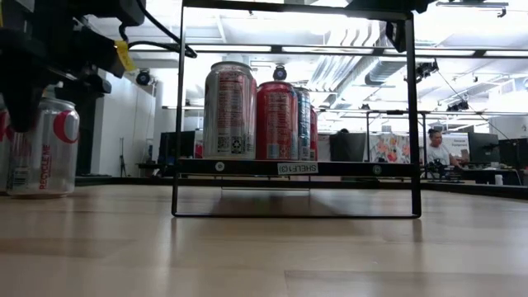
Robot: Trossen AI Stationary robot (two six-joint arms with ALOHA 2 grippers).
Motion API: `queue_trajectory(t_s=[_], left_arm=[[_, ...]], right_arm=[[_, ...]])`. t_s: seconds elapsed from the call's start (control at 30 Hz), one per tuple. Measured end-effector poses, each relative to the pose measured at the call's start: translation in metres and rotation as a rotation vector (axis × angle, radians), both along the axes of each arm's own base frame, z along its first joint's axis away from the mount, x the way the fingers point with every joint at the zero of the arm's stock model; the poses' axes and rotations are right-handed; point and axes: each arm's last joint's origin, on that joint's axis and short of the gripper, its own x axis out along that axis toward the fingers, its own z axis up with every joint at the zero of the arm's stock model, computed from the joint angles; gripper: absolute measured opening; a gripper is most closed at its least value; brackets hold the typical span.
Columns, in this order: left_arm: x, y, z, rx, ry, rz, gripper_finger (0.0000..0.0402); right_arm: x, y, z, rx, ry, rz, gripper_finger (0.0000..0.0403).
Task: Place canned beverage on shelf
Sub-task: Put the right red/silver soda can on the shelf aligned with the other red/silver soda cans
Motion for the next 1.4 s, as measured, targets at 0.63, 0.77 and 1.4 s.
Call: queue_trajectory(t_s=[0.63,0.77,1.4], left_arm=[[-0.0002,-0.0005,0.0010,-0.017,0.002,-0.001,0.0231],[-0.0002,-0.0006,0.0008,-0.022,0.003,0.000,0.0231],[-0.0002,-0.0006,0.0005,-0.022,0.004,-0.008,0.0230]], right_arm=[[-0.0010,-0.0008,-0.0027,0.030,0.022,-0.034,0.0001],[-0.0011,-0.0014,-0.0027,0.024,0.021,-0.054,0.0001],[-0.0019,-0.0016,-0.0054,0.018,0.050,-0.056,0.0001]])
